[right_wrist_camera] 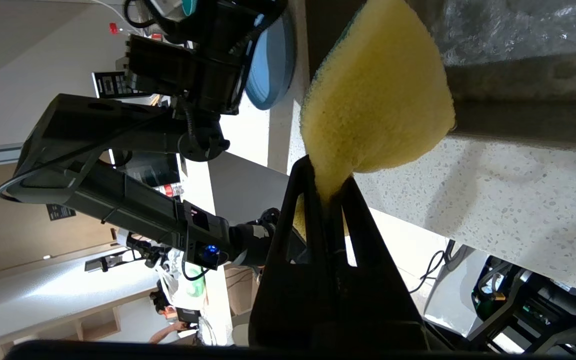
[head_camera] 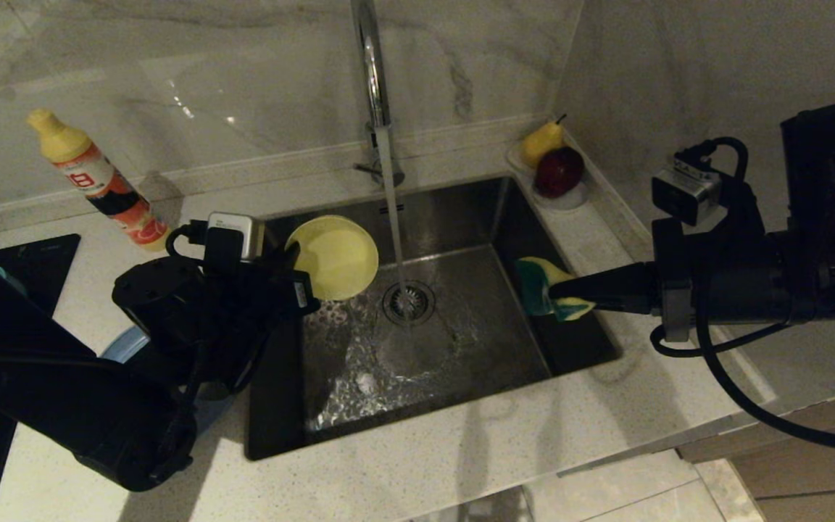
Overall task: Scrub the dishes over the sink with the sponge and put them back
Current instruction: Rinse the bowl, then place the bowl on the table
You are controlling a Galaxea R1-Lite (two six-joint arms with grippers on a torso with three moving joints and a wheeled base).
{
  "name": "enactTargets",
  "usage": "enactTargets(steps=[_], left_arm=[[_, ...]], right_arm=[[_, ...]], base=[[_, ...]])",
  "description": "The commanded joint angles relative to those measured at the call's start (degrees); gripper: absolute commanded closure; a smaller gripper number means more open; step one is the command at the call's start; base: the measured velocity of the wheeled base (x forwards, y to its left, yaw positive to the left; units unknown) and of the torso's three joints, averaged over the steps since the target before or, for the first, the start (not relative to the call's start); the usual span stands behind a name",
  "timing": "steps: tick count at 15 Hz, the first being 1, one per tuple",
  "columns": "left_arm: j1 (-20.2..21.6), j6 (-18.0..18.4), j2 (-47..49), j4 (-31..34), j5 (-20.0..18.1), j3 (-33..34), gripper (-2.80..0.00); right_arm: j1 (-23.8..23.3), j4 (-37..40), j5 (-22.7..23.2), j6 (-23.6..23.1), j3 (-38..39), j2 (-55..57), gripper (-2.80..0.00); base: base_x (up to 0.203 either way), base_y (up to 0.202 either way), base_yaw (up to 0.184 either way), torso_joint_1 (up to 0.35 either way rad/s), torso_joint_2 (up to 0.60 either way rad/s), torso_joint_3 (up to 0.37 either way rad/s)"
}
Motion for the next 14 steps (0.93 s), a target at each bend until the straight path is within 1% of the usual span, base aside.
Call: enactTargets(steps=[1, 3, 5, 12, 14], left_arm=[[0.1, 0.7, -0.4, -0.5, 0.1, -0.7, 0.0], [0.4, 1.6, -0.2, -0.5, 0.1, -3.5, 0.0], [2.1, 3.0, 0.1, -0.5, 0.4, -6.3, 0.0], [5.0, 9.4, -0.4, -0.5, 0.6, -12.0, 0.0], [5.0, 10.5, -0.7, -0.5, 0.6, -12.2, 0.0]], right_arm=[[0.0, 0.0, 0.2, 0.2, 0.2, 0.2, 0.0], [0.0, 0.1, 0.2, 0.2, 0.3, 0.1, 0.0], [0.0, 0.0, 0.2, 0.2, 0.6, 0.0, 0.0], [0.0, 0.0, 0.2, 0.2, 0.5, 0.0, 0.0], [0.0, 0.0, 0.2, 0.2, 0.5, 0.0, 0.0]], base=[[0.0, 0.0, 0.0, 0.0, 0.0, 0.0], [0.0, 0.0, 0.0, 0.0, 0.0, 0.0], [0.0, 0.0, 0.0, 0.0, 0.0, 0.0], [0.0, 0.0, 0.0, 0.0, 0.0, 0.0], [0.0, 0.0, 0.0, 0.0, 0.0, 0.0]])
